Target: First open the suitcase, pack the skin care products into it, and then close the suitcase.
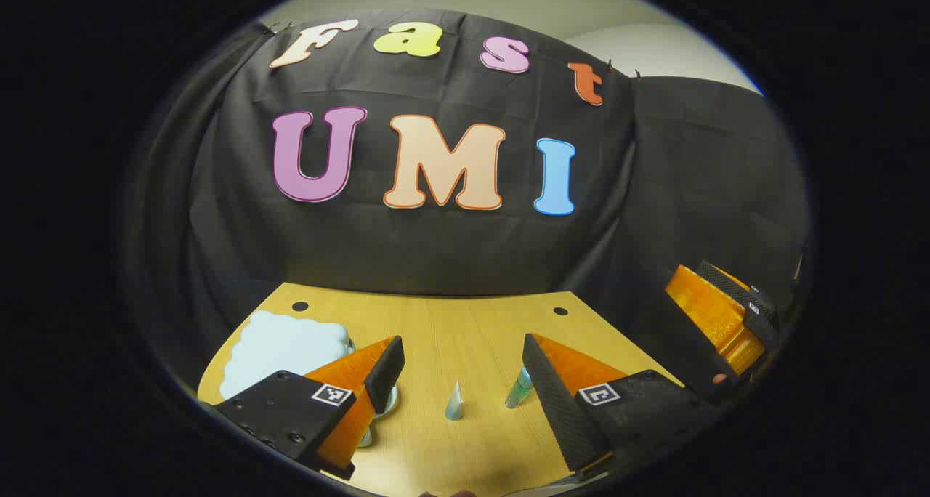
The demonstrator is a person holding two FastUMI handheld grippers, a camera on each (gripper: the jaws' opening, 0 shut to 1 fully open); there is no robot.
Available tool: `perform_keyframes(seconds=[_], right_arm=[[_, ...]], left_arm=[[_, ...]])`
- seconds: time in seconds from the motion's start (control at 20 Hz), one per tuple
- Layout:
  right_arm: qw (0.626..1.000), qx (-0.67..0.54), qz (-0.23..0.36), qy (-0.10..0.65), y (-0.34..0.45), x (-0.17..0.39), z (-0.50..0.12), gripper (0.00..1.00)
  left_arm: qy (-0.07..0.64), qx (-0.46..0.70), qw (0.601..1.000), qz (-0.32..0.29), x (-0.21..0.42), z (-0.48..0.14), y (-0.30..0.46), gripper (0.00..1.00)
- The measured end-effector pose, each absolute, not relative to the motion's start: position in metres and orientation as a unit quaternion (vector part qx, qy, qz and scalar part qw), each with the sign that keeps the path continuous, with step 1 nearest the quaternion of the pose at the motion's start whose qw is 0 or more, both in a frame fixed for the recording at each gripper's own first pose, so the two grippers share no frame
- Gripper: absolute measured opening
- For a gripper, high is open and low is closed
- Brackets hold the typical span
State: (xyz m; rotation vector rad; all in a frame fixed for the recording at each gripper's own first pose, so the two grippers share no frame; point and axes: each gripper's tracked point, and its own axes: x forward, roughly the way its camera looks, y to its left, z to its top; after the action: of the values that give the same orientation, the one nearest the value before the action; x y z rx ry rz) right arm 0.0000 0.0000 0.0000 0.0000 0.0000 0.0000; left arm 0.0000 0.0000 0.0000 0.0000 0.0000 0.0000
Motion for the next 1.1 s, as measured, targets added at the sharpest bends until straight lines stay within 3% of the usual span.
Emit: perform_keyframes(seconds=[0.75, 1.1], right_arm=[[0.999, -0.002, 0.027, 0.028, 0.014, 0.000, -0.019, 0.99], [0.998, 0.007, 0.027, 0.048, 0.007, 0.001, -0.038, 0.99]], left_arm=[[0.018, -0.024, 0.999, 0.024, 0.000, -0.004, 0.018, 0.97], [0.086, -0.015, 0.996, 0.026, 0.035, -0.022, 0.049, 0.97]])
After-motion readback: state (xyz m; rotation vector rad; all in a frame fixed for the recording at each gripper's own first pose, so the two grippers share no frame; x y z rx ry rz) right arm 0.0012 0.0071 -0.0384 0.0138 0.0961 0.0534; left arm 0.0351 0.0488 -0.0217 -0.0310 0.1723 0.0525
